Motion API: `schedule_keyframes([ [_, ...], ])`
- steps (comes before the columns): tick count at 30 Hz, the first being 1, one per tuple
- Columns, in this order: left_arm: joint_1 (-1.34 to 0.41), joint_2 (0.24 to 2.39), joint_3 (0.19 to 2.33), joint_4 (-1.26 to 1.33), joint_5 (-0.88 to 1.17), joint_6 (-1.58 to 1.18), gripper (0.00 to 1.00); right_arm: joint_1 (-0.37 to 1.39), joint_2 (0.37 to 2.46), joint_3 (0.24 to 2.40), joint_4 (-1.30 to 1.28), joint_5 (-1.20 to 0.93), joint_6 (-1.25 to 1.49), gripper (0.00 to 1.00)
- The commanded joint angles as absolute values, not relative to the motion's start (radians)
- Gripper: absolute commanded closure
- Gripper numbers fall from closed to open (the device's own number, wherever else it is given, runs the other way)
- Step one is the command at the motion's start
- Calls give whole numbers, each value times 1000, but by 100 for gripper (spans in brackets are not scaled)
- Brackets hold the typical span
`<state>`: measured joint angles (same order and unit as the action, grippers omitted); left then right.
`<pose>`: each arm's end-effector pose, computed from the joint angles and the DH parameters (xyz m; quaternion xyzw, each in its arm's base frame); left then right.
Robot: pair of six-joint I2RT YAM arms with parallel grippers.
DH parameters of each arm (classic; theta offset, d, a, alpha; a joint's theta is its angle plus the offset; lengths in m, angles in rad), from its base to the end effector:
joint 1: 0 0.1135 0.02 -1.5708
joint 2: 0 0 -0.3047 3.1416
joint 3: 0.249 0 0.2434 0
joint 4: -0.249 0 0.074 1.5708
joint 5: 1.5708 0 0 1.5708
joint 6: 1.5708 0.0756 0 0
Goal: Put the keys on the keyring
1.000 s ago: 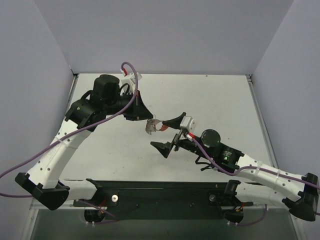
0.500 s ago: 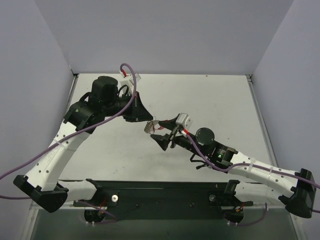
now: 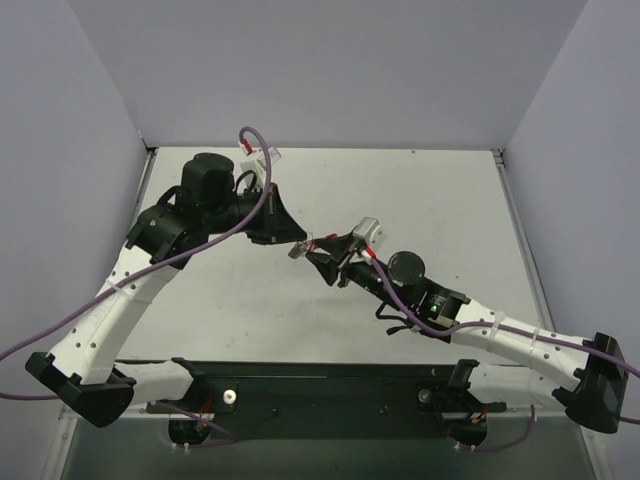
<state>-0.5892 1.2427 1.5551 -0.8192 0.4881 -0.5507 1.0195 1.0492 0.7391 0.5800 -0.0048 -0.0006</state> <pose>0.1889 -0.1689 0.4632 0.1387 0.8337 -0.4409 0.3021 0.1334 0.2177 0.4027 -0.2973 0.5275 0.3894 0.6940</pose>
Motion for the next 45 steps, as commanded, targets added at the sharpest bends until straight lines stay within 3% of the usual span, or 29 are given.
schedule_keyframes([
  [1, -586, 1207, 1559, -765, 532, -568, 100, 1008, 1054, 788, 676, 35, 32, 79],
  [7, -586, 1210, 1574, -782, 534, -558, 100, 1008, 1051, 796, 647, 32, 38, 100],
  [45, -588, 1246, 1623, -996, 526, -453, 100, 983, 996, 796, 577, 6, 20, 100],
])
